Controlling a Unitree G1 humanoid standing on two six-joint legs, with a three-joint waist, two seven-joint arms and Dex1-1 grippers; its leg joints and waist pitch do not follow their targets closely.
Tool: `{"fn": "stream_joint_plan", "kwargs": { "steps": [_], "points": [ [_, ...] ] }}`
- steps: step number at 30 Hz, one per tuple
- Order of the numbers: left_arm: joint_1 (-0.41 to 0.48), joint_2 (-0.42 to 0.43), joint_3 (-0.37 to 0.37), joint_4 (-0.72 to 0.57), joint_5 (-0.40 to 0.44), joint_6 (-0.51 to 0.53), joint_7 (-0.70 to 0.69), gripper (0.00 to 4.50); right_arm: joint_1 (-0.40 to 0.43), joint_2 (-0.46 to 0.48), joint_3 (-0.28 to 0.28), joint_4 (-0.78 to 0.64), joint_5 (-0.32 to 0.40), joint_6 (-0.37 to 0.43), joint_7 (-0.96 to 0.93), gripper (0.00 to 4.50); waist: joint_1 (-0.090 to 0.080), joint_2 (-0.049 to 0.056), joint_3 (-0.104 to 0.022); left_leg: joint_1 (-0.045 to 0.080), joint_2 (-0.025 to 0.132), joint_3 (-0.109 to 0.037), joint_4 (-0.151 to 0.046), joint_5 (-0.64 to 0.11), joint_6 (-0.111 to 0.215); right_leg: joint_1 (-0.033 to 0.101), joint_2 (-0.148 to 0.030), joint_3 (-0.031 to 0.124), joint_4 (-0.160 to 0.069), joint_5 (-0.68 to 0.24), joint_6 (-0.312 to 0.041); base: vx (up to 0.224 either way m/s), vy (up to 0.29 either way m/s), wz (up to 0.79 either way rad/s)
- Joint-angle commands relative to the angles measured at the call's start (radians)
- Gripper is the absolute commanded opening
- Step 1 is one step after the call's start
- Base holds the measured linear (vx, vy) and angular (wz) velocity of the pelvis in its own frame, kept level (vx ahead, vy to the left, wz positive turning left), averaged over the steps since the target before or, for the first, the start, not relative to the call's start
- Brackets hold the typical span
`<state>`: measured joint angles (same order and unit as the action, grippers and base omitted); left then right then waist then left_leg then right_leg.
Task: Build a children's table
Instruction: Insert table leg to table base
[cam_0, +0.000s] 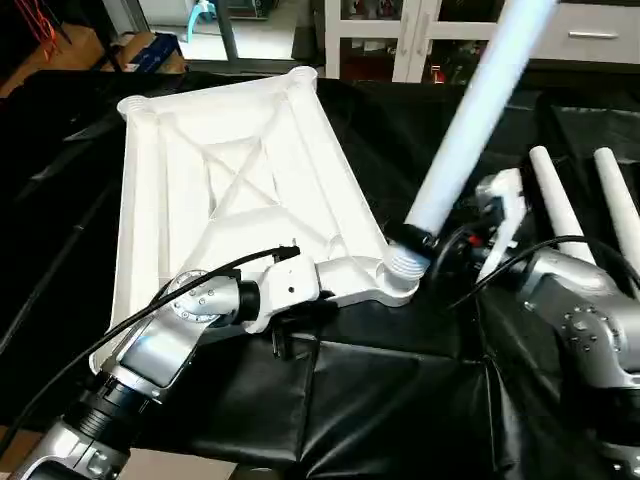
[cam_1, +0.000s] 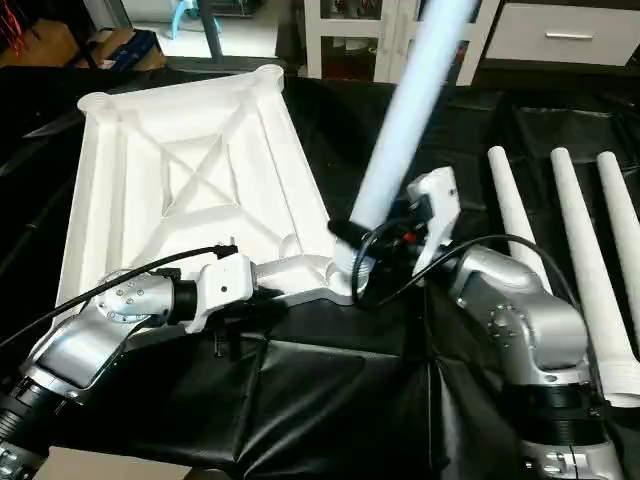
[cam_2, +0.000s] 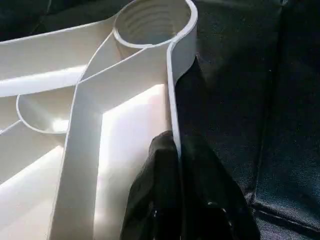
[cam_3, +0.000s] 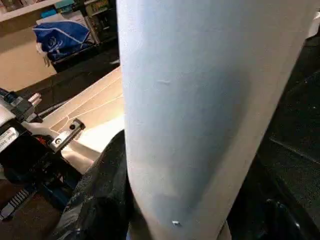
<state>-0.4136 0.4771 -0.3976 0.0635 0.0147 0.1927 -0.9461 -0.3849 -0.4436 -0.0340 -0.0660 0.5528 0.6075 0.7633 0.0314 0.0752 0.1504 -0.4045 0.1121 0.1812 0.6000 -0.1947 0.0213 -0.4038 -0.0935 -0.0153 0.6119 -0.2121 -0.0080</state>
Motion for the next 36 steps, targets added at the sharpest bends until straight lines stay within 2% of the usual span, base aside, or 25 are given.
{"fn": "stream_joint_plan", "kwargs": {
  "steps": [1,7,10,16,21,24,28,32,36],
  "points": [
    [0.023,0.032,-0.042,0.045,0.056,0.028,-0.013,0.04,-0.023,0.003,-0.006,0.002,0.006,-0.005,0.002,1.91,-0.003,-0.012,-0.054,0.032,0.108,-0.046,-0.09,-0.134,0.077,0.035,-0.069,0.037,-0.063,-0.029,-0.29,0.0,0.0,0.0],
    [0.03,0.033,-0.057,0.046,0.07,0.02,-0.018,0.04,-0.038,-0.006,0.012,0.021,-0.014,-0.003,0.007,1.91,-0.004,-0.013,-0.05,0.032,0.108,-0.045,-0.092,-0.122,0.079,0.033,-0.069,0.038,-0.064,-0.015,-0.287,0.0,0.0,0.0],
    [0.032,0.033,-0.059,0.04,0.066,0.024,-0.021,0.04,-0.027,-0.027,0.067,0.033,-0.105,-0.075,0.013,1.91,-0.004,-0.013,-0.047,0.032,0.109,-0.045,-0.094,-0.121,0.073,0.032,-0.068,0.037,-0.064,-0.01,-0.285,0.0,0.0,0.0],
    [0.031,0.037,-0.062,0.034,0.065,0.027,-0.024,0.04,-0.011,-0.013,0.083,0.029,-0.118,-0.103,0.012,1.91,-0.005,-0.012,-0.033,0.034,0.113,-0.047,-0.103,-0.19,0.055,0.027,-0.071,0.043,-0.074,-0.09,-0.272,0.0,0.0,0.0],
    [0.031,0.034,-0.063,0.031,0.066,0.028,-0.023,0.04,0.001,-0.022,0.104,0.034,-0.146,-0.13,0.028,1.91,-0.006,-0.015,-0.032,0.033,0.113,-0.045,-0.105,-0.174,0.059,0.027,-0.071,0.043,-0.074,-0.071,-0.271,0.0,0.0,0.0],
    [0.032,0.033,-0.063,0.03,0.066,0.028,-0.021,0.04,0.015,-0.035,0.135,0.035,-0.184,-0.161,0.048,1.91,-0.005,-0.016,-0.03,0.033,0.114,-0.045,-0.106,-0.169,0.063,0.027,-0.072,0.043,-0.075,-0.067,-0.267,0.0,0.0,0.0],
    [0.033,0.032,-0.062,0.03,0.067,0.027,-0.017,0.04,0.028,-0.032,0.149,0.035,-0.196,-0.185,0.051,1.91,-0.005,-0.017,-0.027,0.036,0.116,-0.045,-0.111,-0.201,0.056,0.025,-0.073,0.045,-0.082,-0.118,-0.257,0.0,0.0,0.0],
    [0.035,0.03,-0.06,0.029,0.07,0.027,-0.011,0.04,0.062,-0.033,0.181,0.006,-0.221,-0.22,0.066,1.91,-0.005,-0.021,-0.029,0.033,0.117,-0.046,-0.111,-0.172,0.065,0.027,-0.073,0.044,-0.078,-0.079,-0.252,0.0,0.0,0.0],
    [0.035,0.027,-0.06,0.031,0.071,0.026,-0.007,0.04,0.086,-0.038,0.201,0.0,-0.246,-0.259,0.071,1.91,-0.004,-0.02,-0.028,0.036,0.118,-0.044,-0.113,-0.184,0.071,0.025,-0.075,0.045,-0.084,-0.107,-0.249,0.0,0.0,0.0]
  ]
}}
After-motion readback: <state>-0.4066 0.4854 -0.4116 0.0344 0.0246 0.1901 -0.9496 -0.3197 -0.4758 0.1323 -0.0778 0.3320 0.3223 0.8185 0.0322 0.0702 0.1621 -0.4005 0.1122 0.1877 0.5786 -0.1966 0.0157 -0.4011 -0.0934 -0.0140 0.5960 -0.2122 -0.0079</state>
